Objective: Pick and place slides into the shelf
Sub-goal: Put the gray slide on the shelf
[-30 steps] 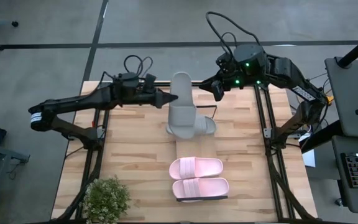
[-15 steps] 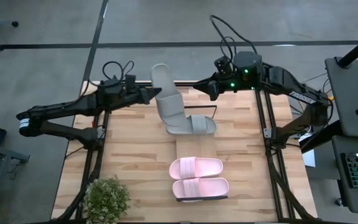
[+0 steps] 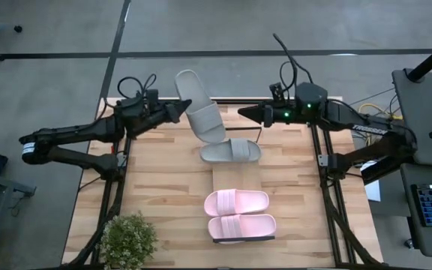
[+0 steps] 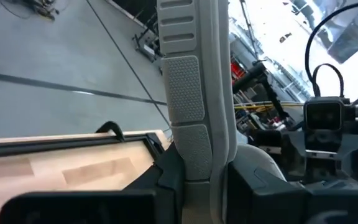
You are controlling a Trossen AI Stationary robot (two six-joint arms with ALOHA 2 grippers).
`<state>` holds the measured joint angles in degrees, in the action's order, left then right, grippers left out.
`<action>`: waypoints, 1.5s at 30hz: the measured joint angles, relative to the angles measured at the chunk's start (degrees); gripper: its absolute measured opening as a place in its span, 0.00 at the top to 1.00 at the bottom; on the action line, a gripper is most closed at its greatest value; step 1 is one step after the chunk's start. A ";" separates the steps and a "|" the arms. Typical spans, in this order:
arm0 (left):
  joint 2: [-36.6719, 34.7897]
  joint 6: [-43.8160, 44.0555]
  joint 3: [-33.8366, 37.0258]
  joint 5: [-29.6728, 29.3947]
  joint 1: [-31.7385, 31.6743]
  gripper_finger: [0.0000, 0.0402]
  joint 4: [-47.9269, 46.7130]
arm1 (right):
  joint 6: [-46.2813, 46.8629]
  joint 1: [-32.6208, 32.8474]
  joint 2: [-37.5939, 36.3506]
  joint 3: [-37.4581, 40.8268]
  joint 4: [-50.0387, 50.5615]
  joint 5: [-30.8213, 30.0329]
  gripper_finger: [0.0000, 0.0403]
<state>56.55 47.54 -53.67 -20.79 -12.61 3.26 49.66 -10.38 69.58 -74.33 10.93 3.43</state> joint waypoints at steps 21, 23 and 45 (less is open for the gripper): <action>-0.48 2.73 0.08 -3.59 2.21 0.88 6.35 | 8.92 3.02 -2.75 16.32 -17.83 0.16 0.49; -0.39 2.68 0.07 -3.53 2.62 0.88 7.01 | 9.24 3.15 -2.75 16.78 -18.90 0.17 0.46; 0.96 -3.38 0.20 -11.64 6.10 0.88 14.96 | 8.04 8.25 -2.08 17.25 -20.80 -10.11 0.39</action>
<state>57.51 44.16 -53.47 -32.43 -6.51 18.21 57.69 -2.13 67.50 -57.08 -9.87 -6.68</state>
